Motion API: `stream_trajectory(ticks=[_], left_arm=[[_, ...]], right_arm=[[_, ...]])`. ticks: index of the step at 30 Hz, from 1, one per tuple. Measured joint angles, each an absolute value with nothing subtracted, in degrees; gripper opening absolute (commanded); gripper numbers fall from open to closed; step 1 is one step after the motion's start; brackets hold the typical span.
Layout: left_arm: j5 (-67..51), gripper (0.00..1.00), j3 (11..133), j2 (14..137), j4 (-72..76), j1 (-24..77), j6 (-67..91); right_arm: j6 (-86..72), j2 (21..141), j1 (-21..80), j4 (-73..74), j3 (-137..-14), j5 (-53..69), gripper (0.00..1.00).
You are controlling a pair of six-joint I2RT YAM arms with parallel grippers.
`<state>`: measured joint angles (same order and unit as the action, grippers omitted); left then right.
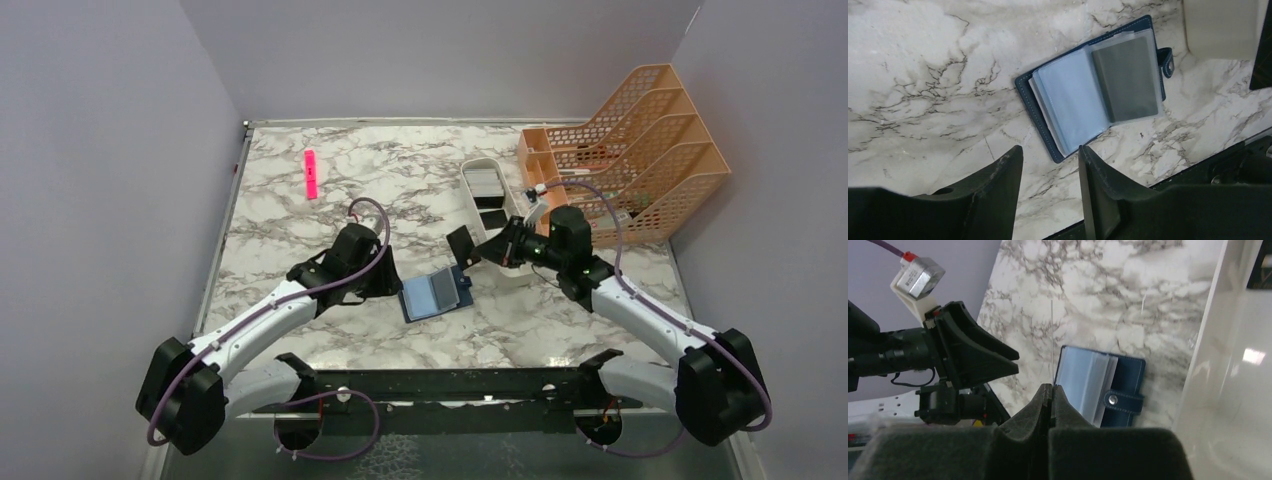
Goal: Put the credit cards into the card holder
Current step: Insert the credit card into the card holder.
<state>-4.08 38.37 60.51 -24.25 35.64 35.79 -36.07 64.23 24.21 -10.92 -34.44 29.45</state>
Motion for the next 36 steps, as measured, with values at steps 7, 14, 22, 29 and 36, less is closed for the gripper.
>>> stream_trajectory(ticks=[7, 14, 22, 29, 36], left_arm=[[-8.5, 0.32, 35.1, 66.3, -19.0, 35.6, 36.9], [-12.3, 0.25, 32.0, 69.4, -12.4, 35.6, 37.7], [-12.6, 0.24, 31.7, 72.2, -9.3, 35.3, 37.6], [-11.4, 0.24, 31.7, 73.6, -9.0, 35.3, 36.6], [-10.4, 0.24, 31.7, 77.0, -8.7, 35.2, 35.7]], right_arm=[[-45.6, 66.8, 31.0, -13.3, -28.3, 25.4, 0.01], [-50.4, 72.6, 36.6, -17.8, -27.3, 22.5, 0.01], [-50.0, 78.0, 39.4, -19.2, -27.9, 18.4, 0.01], [-48.2, 81.3, 39.7, -19.7, -27.9, 16.1, 0.01], [-46.4, 81.8, 39.7, -21.1, -27.9, 15.6, 0.01]])
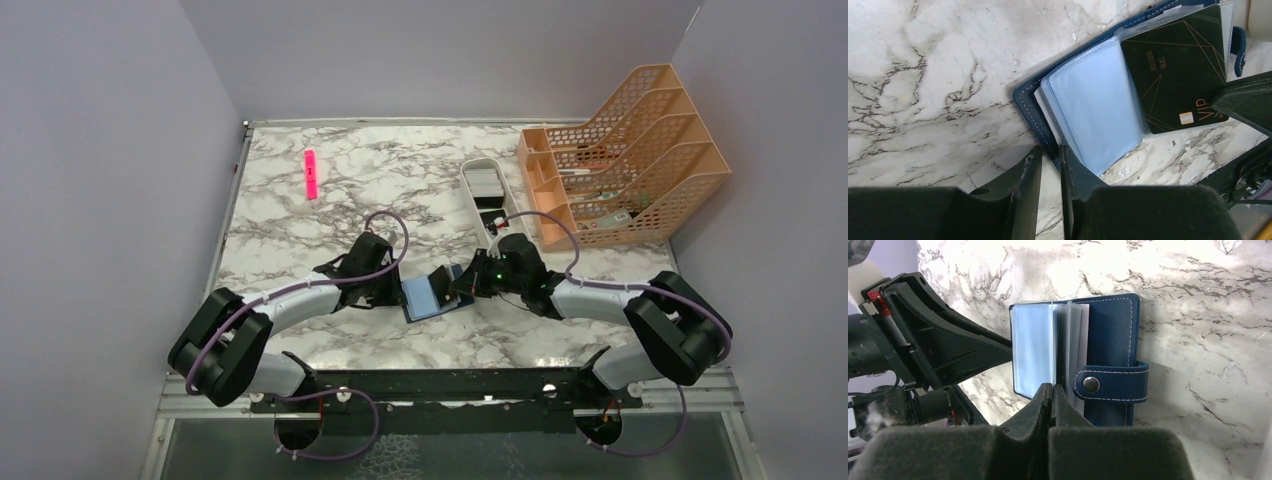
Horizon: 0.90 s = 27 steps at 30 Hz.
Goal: Put the credit cards into the card holder
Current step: Insert the credit card into the card holder.
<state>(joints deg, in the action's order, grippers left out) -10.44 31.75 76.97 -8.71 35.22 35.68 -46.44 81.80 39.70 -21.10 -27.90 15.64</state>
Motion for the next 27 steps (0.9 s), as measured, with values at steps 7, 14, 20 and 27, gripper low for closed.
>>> stream_trajectory(ticks=[7, 14, 20, 27], left_arm=[[-10.5, 0.24, 31.9, 77.5, -8.1, 35.2, 35.6], [-10.1, 0.24, 32.4, 77.7, -8.7, 35.2, 35.5], [-9.7, 0.24, 33.3, 78.5, -9.5, 35.3, 35.5], [-9.6, 0.24, 33.6, 78.6, -9.8, 35.3, 35.6]], right_arm=[[-45.8, 84.4, 39.7, -24.6, -27.6, 16.2, 0.01], [-44.7, 86.2, 39.7, -27.0, -27.6, 17.5, 0.01], [-43.9, 86.5, 39.7, -27.3, -27.6, 17.7, 0.01], [-44.5, 86.8, 39.7, -28.6, -26.7, 17.8, 0.01]])
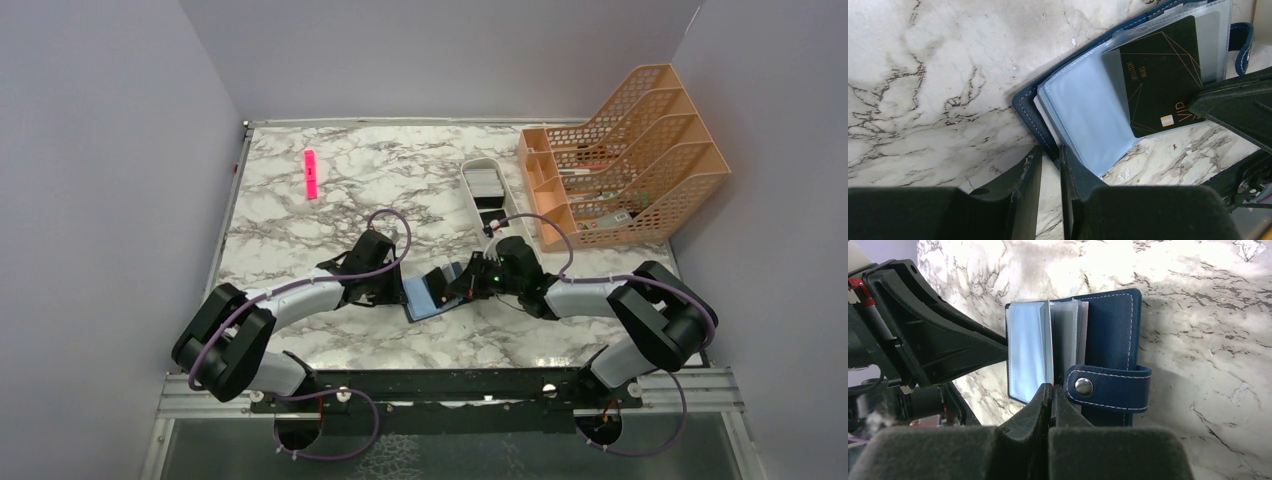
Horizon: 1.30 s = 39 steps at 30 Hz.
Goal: Put the credit cards into the card holder
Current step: Insert the credit card into the card holder.
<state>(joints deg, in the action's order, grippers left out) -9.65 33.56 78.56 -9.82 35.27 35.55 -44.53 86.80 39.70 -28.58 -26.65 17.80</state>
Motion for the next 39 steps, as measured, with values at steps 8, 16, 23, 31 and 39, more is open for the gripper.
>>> stream_trajectory(ticks=[8, 16, 23, 31, 39], left_arm=[[-9.6, 0.24, 33.8, 78.8, -10.0, 35.3, 35.6], [-9.6, 0.24, 34.9, 79.9, -10.8, 35.3, 35.5], [-9.6, 0.24, 35.0, 79.9, -10.8, 35.2, 35.5], [-9.5, 0.24, 35.0, 79.9, -10.8, 35.3, 35.7], [-9.3, 0.24, 35.0, 79.9, -10.8, 35.3, 36.6]], right_arm=[[-41.7, 87.5, 39.7, -27.6, -28.1, 17.5, 0.01], [-34.6, 88.1, 39.7, -24.8, -30.4, 17.3, 0.01], [-33.8, 91.1, 39.7, -26.2, -31.9, 18.4, 0.01], [-39.0, 88.7, 39.7, -27.9, -28.4, 18.5, 0.01], [-42.4, 87.4, 39.7, -26.5, -27.8, 18.5, 0.01]])
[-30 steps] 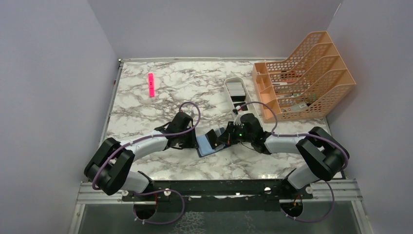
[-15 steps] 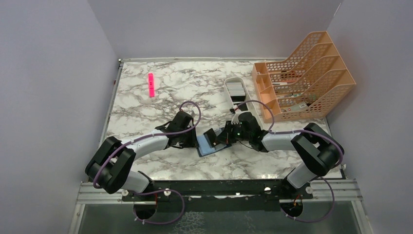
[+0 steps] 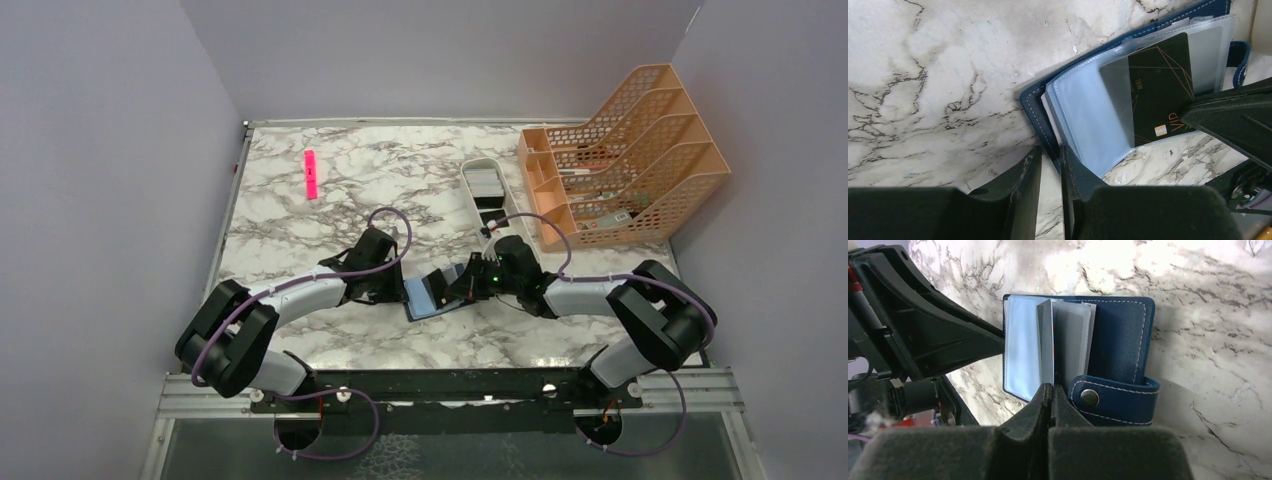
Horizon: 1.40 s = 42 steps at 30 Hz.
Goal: Put the credit cards into the card holder
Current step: Insert the credit card into the card holder.
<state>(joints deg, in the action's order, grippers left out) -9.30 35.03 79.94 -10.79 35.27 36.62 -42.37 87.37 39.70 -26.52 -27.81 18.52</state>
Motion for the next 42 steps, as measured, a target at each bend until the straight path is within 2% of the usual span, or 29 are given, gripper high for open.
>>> stream_trajectory(ticks=[3, 12, 20, 28, 42], left_arm=[[-9.2, 0.24, 35.0, 79.9, -10.7, 35.3, 37.1], [-9.3, 0.25, 34.9, 79.9, -10.6, 35.3, 37.6], [-9.3, 0.24, 34.9, 79.9, -10.6, 35.3, 37.8], [-9.3, 0.24, 34.6, 79.7, -10.4, 35.2, 38.4], [-9.3, 0.25, 33.1, 77.8, -10.4, 35.2, 39.2]], right_arm=[[-44.3, 88.2, 39.7, -27.7, -27.0, 18.7, 0.03], [-46.5, 89.9, 43.7, -26.8, -27.8, 17.8, 0.25], [-46.1, 89.8, 44.6, -22.9, -30.0, 16.1, 0.26], [-45.4, 90.5, 46.2, -21.0, -32.2, 15.9, 0.39], [-43.7, 95.0, 48.4, -17.8, -38.1, 15.9, 0.40]])
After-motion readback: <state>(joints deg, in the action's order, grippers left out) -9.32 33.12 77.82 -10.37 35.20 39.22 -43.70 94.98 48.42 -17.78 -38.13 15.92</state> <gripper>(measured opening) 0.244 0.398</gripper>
